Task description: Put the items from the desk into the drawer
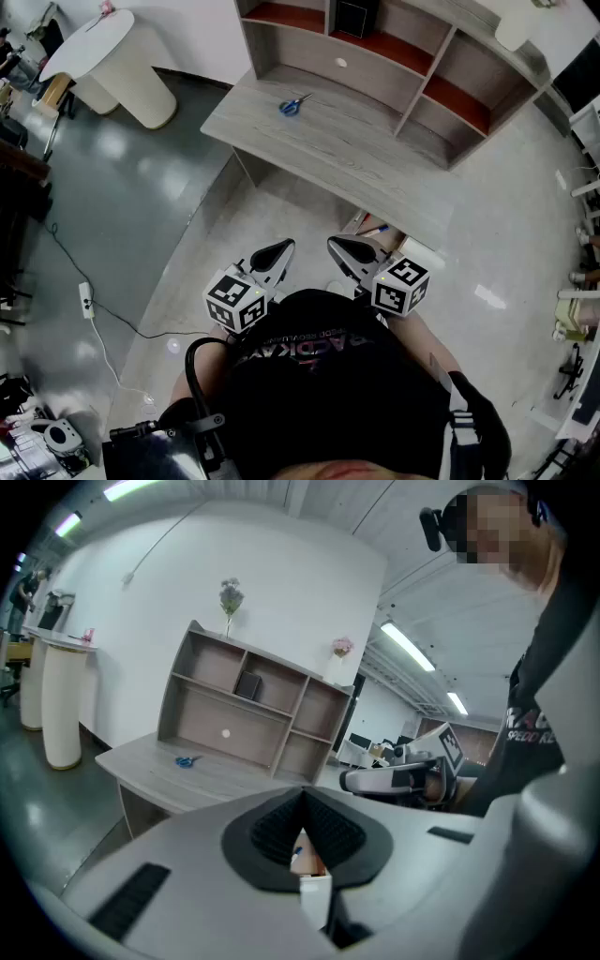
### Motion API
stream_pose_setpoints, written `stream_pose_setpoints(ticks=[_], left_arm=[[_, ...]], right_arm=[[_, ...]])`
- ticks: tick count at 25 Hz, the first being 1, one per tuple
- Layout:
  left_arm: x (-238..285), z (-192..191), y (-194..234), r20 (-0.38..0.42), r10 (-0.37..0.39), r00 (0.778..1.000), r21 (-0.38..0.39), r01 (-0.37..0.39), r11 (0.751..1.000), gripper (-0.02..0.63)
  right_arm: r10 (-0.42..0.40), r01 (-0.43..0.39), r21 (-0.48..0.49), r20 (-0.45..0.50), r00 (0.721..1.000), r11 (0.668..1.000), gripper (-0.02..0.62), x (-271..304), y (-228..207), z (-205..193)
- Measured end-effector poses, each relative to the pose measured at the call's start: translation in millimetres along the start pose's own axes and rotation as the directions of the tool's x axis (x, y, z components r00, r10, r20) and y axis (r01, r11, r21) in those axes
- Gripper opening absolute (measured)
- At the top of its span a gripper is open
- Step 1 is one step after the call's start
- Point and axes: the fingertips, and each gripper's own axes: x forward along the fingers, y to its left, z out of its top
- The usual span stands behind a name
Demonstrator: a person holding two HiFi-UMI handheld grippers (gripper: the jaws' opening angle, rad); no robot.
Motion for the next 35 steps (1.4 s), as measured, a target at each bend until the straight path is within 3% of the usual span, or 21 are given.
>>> stream_pose_setpoints(ticks=[35], left_arm=[[-30,-13,12,0.021,0.005,1.0,-0.065,-0.004,0.998,0.011]], right_arm=[[0.016,-0.017,-0.052,-0.017,1.0,0.999,0.017,18,27,-7]])
